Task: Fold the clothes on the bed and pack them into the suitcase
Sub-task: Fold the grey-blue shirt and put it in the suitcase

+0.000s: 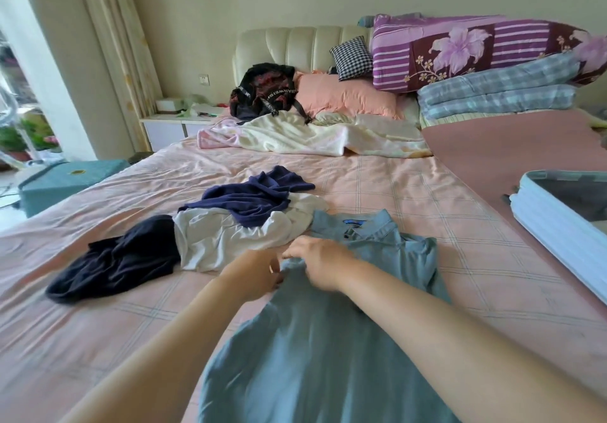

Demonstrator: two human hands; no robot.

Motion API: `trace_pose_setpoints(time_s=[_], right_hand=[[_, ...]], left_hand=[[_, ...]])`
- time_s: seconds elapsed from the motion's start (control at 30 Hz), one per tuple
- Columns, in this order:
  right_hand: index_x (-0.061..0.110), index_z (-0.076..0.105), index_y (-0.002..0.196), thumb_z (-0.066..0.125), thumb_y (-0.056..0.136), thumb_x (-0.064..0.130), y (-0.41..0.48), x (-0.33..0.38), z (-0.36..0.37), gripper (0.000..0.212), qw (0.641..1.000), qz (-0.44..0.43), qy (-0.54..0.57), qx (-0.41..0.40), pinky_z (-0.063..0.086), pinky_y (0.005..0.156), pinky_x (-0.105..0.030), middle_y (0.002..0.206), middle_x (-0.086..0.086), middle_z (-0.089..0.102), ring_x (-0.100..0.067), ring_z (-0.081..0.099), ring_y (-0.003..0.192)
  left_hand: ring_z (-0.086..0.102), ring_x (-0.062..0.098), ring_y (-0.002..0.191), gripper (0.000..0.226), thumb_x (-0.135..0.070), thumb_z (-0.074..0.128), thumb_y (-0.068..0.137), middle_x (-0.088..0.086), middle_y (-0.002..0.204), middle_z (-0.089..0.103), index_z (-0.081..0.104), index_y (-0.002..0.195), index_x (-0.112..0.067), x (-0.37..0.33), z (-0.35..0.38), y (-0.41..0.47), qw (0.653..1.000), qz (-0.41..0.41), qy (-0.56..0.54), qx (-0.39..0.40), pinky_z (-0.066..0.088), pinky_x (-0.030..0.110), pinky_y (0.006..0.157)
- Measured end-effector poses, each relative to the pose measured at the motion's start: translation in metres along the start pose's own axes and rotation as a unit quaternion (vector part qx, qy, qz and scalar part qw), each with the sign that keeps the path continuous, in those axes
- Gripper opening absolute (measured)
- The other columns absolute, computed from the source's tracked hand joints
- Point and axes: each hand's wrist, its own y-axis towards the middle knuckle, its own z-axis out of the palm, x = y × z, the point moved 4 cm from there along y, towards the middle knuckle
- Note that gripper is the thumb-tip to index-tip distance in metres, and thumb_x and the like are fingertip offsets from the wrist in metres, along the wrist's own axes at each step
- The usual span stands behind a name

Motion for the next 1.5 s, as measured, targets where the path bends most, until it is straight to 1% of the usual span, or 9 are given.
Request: trace_pose_setpoints(time_s=[0.23, 0.43, 0.63, 0.73, 0.87, 1.0, 1.27, 1.4, 1.5], right_hand=[[0.023, 0.071, 0.099, 0.059, 0.083, 0.011, -0.023, -0.013, -0.014, 0.024, 0.996, -0.019, -0.071, -0.042, 0.04, 0.089, -0.029, 0.109, 0.002, 0.066, -0.024, 0.06, 0.105], [0.018, 0.069, 0.08, 0.061, 0.075, 0.002, -0.043, -0.034, -0.028, 0.019, 0.992, -0.042, -0.064, -0.099, 0.051, 0.08, -0.041, 0.089, -0.001, 0.064, -0.029, 0.062, 0.084], [0.024, 0.066, 0.104, 0.052, 0.092, 0.016, -0.043, -0.022, -0.023, 0.02, 0.995, 0.007, -0.076, -0.059, 0.041, 0.078, -0.03, 0.112, 0.003, 0.057, -0.027, 0.061, 0.101], [0.027, 0.064, 0.108, 0.048, 0.096, 0.021, -0.036, -0.015, -0.019, 0.021, 0.997, 0.052, -0.014, -0.059, 0.038, 0.077, -0.028, 0.119, 0.004, 0.055, -0.025, 0.06, 0.105], [0.029, 0.06, 0.117, 0.046, 0.097, 0.026, -0.02, 0.003, -0.01, 0.024, 0.996, 0.067, 0.026, -0.058, 0.044, 0.086, -0.033, 0.124, 0.004, 0.054, -0.026, 0.058, 0.111], [0.034, 0.042, 0.143, 0.042, 0.101, 0.042, -0.003, 0.025, -0.002, 0.043, 0.995, 0.065, 0.037, -0.064, 0.042, 0.102, -0.04, 0.141, 0.0, 0.048, -0.027, 0.051, 0.126], [0.05, 0.001, 0.156, 0.03, 0.094, 0.072, 0.025, 0.039, 0.036, 0.071, 0.989, 0.128, 0.049, 0.053, 0.01, 0.121, -0.058, 0.169, -0.002, -0.002, -0.027, 0.005, 0.154], [0.047, 0.002, 0.156, 0.029, 0.09, 0.077, 0.029, 0.034, 0.05, 0.078, 0.983, 0.169, 0.037, 0.056, -0.006, 0.115, -0.069, 0.168, -0.005, -0.01, -0.028, -0.012, 0.154], [0.043, 0.002, 0.158, 0.033, 0.094, 0.068, 0.026, 0.025, 0.051, 0.076, 0.976, 0.184, 0.074, 0.093, -0.008, 0.118, -0.065, 0.168, -0.004, -0.01, -0.025, -0.011, 0.154]], left_hand=[[0.063, 0.029, 0.098, 0.02, -0.024, 0.06, 0.087, 0.009, 0.095, 0.068, 0.07, 0.093, -0.007, -0.017, 0.001, 0.004, 0.994, -0.036, -0.107, 0.003, 0.049, 0.032, 0.076], [0.052, 0.027, 0.095, 0.021, -0.021, 0.042, 0.101, 0.009, 0.108, 0.055, 0.051, 0.115, -0.008, -0.014, -0.034, 0.02, 0.944, -0.089, -0.285, -0.142, 0.038, 0.032, 0.077], [0.051, 0.028, 0.108, 0.038, -0.03, 0.045, 0.103, 0.006, 0.123, 0.057, 0.047, 0.133, -0.007, -0.007, -0.054, 0.013, 0.98, -0.091, -0.157, -0.087, 0.039, 0.029, 0.071], [0.056, 0.031, 0.114, 0.078, -0.059, 0.064, 0.086, 0.011, 0.129, 0.056, 0.041, 0.139, -0.006, 0.014, -0.047, 0.003, 0.987, -0.1, -0.121, -0.036, 0.046, 0.035, 0.085], [0.056, 0.019, 0.078, 0.04, -0.05, 0.069, 0.084, 0.002, 0.091, 0.063, 0.064, 0.094, -0.013, 0.044, -0.041, -0.005, 0.991, -0.098, -0.042, 0.074, 0.044, 0.028, 0.068], [0.056, 0.02, 0.072, 0.026, -0.035, 0.06, 0.096, 0.002, 0.078, 0.057, 0.059, 0.087, -0.01, 0.055, -0.074, 0.004, 0.974, -0.057, -0.208, -0.071, 0.046, 0.029, 0.062], [0.06, 0.026, 0.106, 0.025, -0.017, 0.058, 0.094, 0.004, 0.113, 0.063, 0.057, 0.118, -0.016, 0.048, -0.112, 0.006, 0.939, -0.05, 0.29, -0.18, 0.041, 0.032, 0.076], [0.05, 0.027, 0.116, 0.034, -0.009, 0.05, 0.092, 0.005, 0.124, 0.055, 0.054, 0.125, -0.019, 0.023, -0.068, 0.011, 0.955, 0.072, 0.17, -0.231, 0.038, 0.035, 0.094], [0.044, 0.024, 0.129, 0.038, -0.023, 0.043, 0.099, 0.001, 0.138, 0.051, 0.055, 0.135, -0.024, 0.02, -0.024, 0.015, 0.982, 0.149, 0.072, -0.09, 0.036, 0.037, 0.106]])
